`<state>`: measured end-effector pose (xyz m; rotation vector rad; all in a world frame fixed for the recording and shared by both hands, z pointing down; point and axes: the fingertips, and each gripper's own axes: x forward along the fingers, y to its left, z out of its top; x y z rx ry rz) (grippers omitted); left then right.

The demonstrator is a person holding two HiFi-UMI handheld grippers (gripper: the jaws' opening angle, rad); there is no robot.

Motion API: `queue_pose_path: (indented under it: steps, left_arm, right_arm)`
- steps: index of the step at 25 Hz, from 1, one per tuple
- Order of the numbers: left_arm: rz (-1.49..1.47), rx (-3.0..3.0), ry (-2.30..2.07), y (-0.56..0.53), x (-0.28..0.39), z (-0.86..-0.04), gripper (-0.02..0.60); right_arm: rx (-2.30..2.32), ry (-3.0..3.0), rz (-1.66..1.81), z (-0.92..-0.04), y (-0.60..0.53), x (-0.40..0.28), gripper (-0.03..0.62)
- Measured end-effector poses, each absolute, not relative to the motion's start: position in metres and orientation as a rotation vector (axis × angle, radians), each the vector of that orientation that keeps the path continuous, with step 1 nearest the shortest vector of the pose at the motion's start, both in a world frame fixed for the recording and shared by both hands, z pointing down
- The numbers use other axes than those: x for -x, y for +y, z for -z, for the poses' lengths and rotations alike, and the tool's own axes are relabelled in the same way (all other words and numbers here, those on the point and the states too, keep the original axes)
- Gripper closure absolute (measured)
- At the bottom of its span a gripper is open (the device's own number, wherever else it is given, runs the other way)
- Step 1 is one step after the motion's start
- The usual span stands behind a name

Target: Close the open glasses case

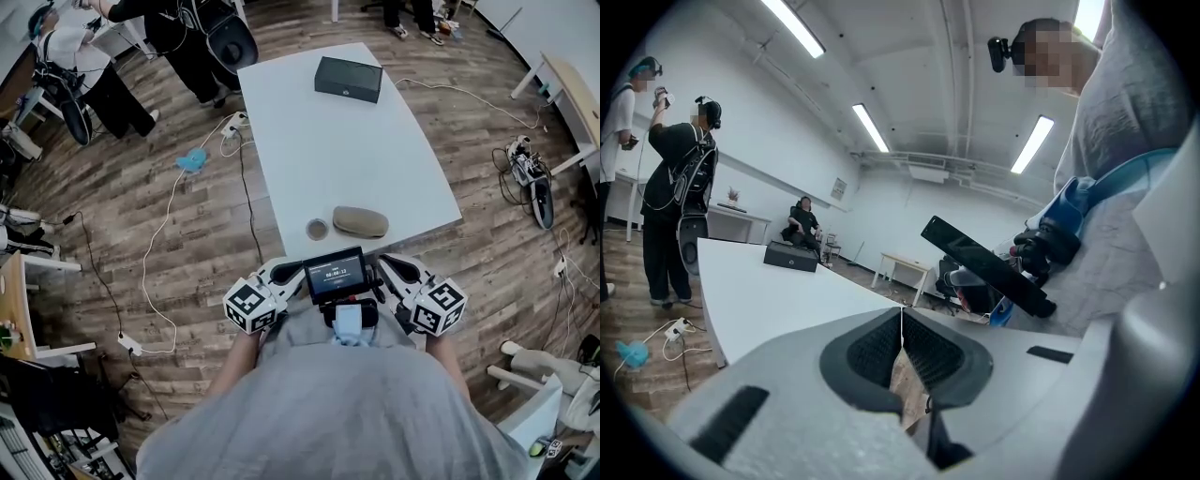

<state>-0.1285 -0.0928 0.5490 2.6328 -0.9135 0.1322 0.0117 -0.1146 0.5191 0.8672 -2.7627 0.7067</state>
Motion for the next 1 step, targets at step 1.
queue_pose_path:
  steps: [1]
  left_arm:
    - [-0.130, -2.635, -0.910, -0.0942, 0.1295, -0.5483, 0.563]
  right_arm:
    - [-0.868, -2.762, -0.705, -0.5181, -0.1159, -0.0103, 0.553]
